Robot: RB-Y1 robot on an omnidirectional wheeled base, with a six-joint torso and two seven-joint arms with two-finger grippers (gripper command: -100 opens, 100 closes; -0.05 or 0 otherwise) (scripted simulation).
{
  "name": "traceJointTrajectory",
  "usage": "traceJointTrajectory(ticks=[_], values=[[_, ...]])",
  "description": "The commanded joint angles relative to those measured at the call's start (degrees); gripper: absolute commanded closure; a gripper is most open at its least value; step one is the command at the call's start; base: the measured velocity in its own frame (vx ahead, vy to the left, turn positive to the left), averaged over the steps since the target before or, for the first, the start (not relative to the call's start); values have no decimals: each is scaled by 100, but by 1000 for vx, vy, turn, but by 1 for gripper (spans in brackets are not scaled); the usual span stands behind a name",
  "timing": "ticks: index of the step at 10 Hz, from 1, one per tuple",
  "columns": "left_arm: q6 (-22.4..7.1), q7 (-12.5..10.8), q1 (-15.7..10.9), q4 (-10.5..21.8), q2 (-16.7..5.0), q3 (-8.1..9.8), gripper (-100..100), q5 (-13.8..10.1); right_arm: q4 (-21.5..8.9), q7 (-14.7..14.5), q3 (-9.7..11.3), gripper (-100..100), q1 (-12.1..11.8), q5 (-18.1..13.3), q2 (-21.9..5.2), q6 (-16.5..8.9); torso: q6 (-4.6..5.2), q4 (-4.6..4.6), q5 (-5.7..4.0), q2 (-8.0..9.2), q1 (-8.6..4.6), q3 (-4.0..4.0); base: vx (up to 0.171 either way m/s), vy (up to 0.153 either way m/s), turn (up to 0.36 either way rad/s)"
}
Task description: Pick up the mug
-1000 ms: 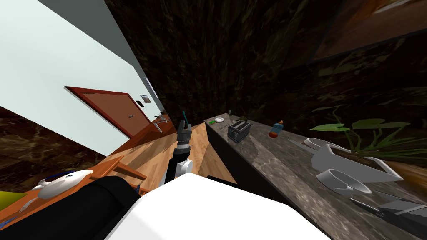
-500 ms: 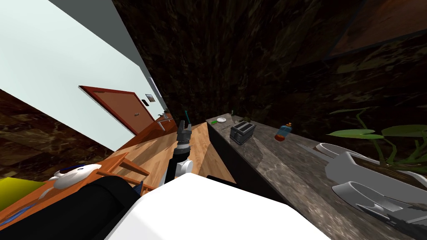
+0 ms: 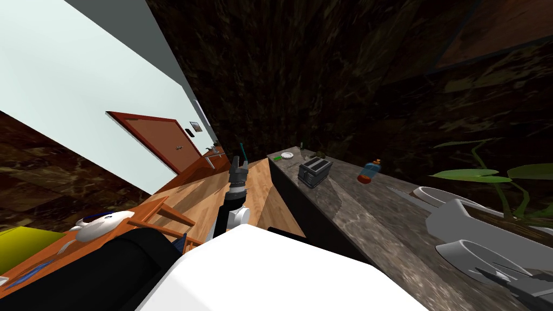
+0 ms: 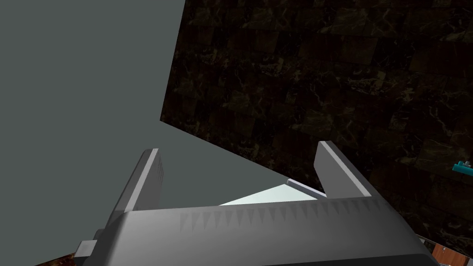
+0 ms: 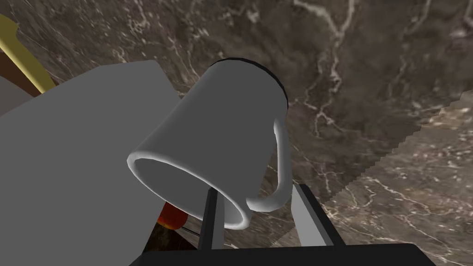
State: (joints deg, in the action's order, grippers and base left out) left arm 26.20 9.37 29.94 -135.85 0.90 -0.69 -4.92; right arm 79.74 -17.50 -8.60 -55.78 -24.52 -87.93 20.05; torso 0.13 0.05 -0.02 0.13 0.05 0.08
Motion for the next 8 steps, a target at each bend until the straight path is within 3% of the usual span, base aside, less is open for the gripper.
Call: traceJointTrajectory(ticks=[1, 2, 3, 4, 6, 7, 8], values=[[0, 0, 0, 0, 0, 0, 0, 0, 0, 0, 0, 100, 0, 0, 0, 0, 0, 0, 0, 0, 0, 0, 0, 0, 0], [0, 0, 0, 0, 0, 0, 0, 0, 0, 1, 0, 100, 0, 1, 0, 0, 0, 0, 0, 0, 0, 0, 0, 0, 0], [0, 0, 0, 0, 0, 0, 0, 0, 0, 1, -1, 0, 0, 1, 1, 0, 0, 0, 0, 0, 0, 0, 0, 0, 0], [0, 0, 0, 0, 0, 0, 0, 0, 83, 100, -128, 100, -112, 49, -197, -9, 0, -1, 0, 0, 0, 0, -8, 8, -137], [0, 0, 0, 0, 0, 0, 0, 0, 95, 165, -225, 100, -172, 88, -358, 42, 7, 3, 4, 12, 10, 7, -31, 21, -111], [0, 0, 0, 0, 0, 0, 0, 0, 64, 133, -171, 100, -128, 73, -308, 39, 2, 5, 6, 17, 14, 10, -20, 8, -7], [0, 0, 0, 0, 0, 0, 0, 0, 70, 149, -182, 0, -134, 78, -321, 39, 2, 4, 4, 13, 10, 8, 0, 0, 0]])
